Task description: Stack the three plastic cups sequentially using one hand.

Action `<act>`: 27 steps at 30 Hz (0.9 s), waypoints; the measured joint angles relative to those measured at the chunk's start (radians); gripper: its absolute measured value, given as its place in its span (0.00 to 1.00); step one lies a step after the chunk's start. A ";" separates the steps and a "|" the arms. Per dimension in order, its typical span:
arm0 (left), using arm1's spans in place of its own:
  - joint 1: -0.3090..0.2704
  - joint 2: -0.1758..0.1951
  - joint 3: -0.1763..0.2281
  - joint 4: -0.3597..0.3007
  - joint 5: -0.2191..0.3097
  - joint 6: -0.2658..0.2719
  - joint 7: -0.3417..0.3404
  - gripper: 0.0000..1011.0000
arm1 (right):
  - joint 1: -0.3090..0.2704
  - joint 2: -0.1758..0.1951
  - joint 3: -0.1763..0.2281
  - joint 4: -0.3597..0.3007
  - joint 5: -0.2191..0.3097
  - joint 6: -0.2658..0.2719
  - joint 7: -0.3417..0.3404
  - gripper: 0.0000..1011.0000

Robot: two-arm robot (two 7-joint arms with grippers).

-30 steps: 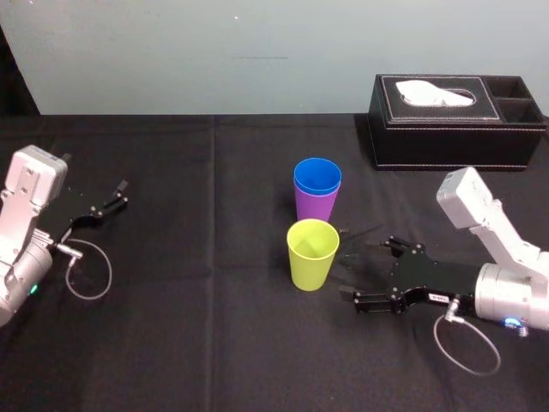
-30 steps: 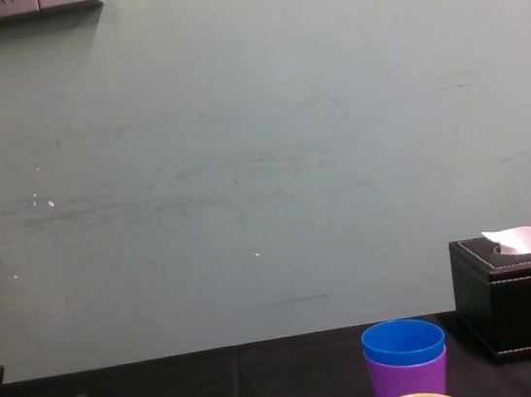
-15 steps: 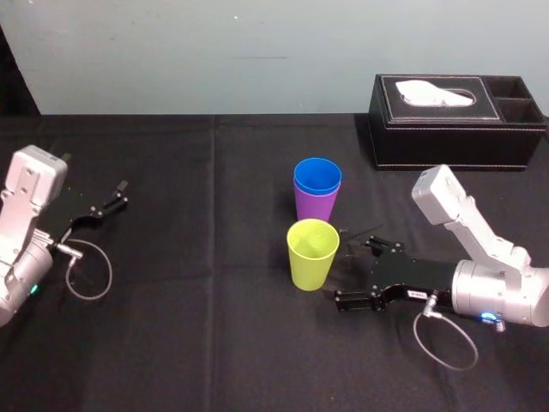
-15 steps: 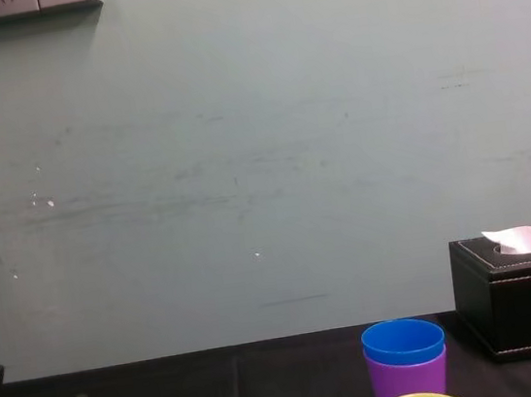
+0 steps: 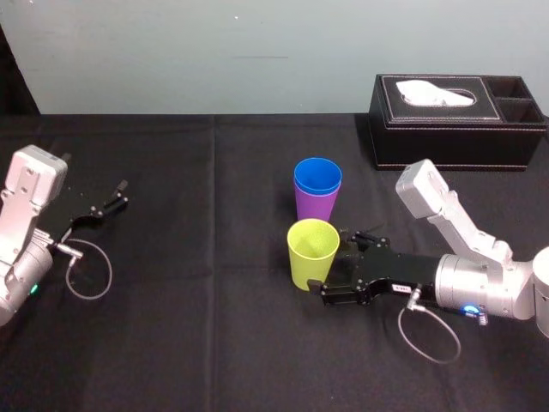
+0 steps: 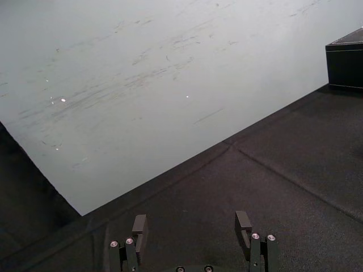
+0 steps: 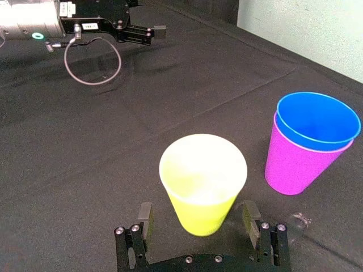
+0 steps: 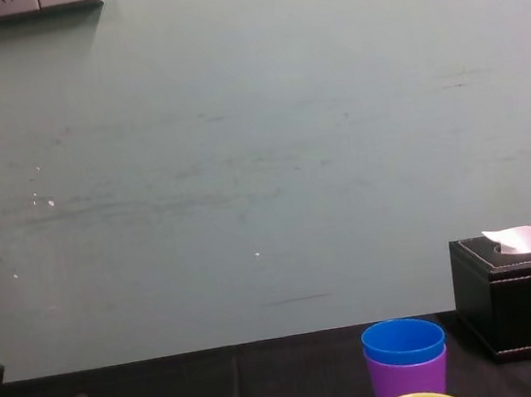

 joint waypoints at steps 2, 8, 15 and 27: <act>0.000 0.000 0.000 0.000 0.000 0.000 0.000 1.00 | 0.005 -0.006 -0.004 0.004 -0.002 0.001 -0.002 0.99; 0.000 0.000 0.000 0.000 0.000 0.000 0.000 1.00 | 0.017 -0.018 -0.013 0.014 -0.010 0.001 -0.005 0.99; 0.000 0.000 0.000 0.000 0.000 0.000 0.000 1.00 | 0.032 -0.034 -0.020 0.027 -0.018 -0.002 -0.011 0.99; 0.000 0.000 0.000 0.000 0.000 0.000 0.000 1.00 | 0.040 -0.058 -0.030 0.040 -0.031 -0.011 -0.020 0.99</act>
